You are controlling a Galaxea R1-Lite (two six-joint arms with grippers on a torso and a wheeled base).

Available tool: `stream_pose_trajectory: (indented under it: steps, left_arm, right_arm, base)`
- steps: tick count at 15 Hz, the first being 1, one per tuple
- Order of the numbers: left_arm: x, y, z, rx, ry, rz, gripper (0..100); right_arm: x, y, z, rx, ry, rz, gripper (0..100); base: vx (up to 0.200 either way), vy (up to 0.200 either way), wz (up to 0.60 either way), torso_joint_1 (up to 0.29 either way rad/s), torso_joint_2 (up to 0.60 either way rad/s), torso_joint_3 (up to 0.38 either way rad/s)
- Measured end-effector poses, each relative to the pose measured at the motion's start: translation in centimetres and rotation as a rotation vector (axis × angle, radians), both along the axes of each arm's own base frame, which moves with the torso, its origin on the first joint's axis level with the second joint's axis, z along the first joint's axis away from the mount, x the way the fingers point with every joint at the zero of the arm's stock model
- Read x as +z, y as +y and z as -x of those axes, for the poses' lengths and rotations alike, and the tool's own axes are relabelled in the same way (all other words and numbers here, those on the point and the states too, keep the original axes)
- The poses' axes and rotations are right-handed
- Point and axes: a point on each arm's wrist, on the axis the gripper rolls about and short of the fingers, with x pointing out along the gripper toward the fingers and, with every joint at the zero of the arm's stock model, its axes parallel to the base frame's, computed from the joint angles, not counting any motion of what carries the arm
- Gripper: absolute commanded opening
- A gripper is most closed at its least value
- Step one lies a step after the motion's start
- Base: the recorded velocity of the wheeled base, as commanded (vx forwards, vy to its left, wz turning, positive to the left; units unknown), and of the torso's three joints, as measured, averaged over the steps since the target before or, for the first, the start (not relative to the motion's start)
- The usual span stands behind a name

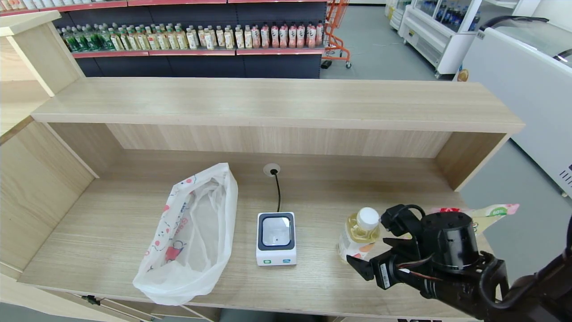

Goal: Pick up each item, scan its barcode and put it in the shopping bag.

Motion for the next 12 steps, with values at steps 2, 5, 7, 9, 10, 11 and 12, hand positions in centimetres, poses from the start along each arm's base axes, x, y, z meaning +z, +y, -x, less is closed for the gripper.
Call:
stream_pose_trajectory:
  steps: [2, 5, 7, 9, 10, 11, 12]
  left_arm:
    - [0.0, 0.0, 0.0, 0.0, 0.0, 0.0, 100]
    - [0.0, 0.0, 0.0, 0.0, 0.0, 0.0, 100]
    - [0.0, 0.0, 0.0, 0.0, 0.0, 0.0, 100]
    - [0.0, 0.0, 0.0, 0.0, 0.0, 0.0, 100]
    - [0.0, 0.0, 0.0, 0.0, 0.0, 0.0, 100]
    - [0.0, 0.0, 0.0, 0.0, 0.0, 0.0, 100]
    - [0.0, 0.0, 0.0, 0.0, 0.0, 0.0, 100]
  right_arm:
    - [-0.8, 0.4, -0.5, 0.004, -0.007, 0.001, 100]
    - [-1.4, 1.3, -1.3, 0.03, -0.078, -0.007, 100]
    - [-1.7, 1.8, -1.9, 0.04, -0.124, -0.016, 100]
    - [-2.1, 2.2, -2.4, 0.047, -0.147, -0.017, 100]
    - [-2.3, 2.4, -2.7, 0.054, -0.154, -0.019, 100]
    - [-2.5, 2.6, -2.8, 0.06, -0.163, -0.025, 100]
    - [-2.6, 2.7, -3.0, 0.062, -0.181, -0.036, 100]
  base:
    - [0.0, 0.0, 0.0, 0.0, 0.0, 0.0]
    - [0.0, 0.0, 0.0, 0.0, 0.0, 0.0]
    - [0.0, 0.0, 0.0, 0.0, 0.0, 0.0]
    - [0.0, 0.0, 0.0, 0.0, 0.0, 0.0]
    - [0.0, 0.0, 0.0, 0.0, 0.0, 0.0]
    - [0.0, 0.0, 0.0, 0.0, 0.0, 0.0]
    - [0.0, 0.0, 0.0, 0.0, 0.0, 0.0]
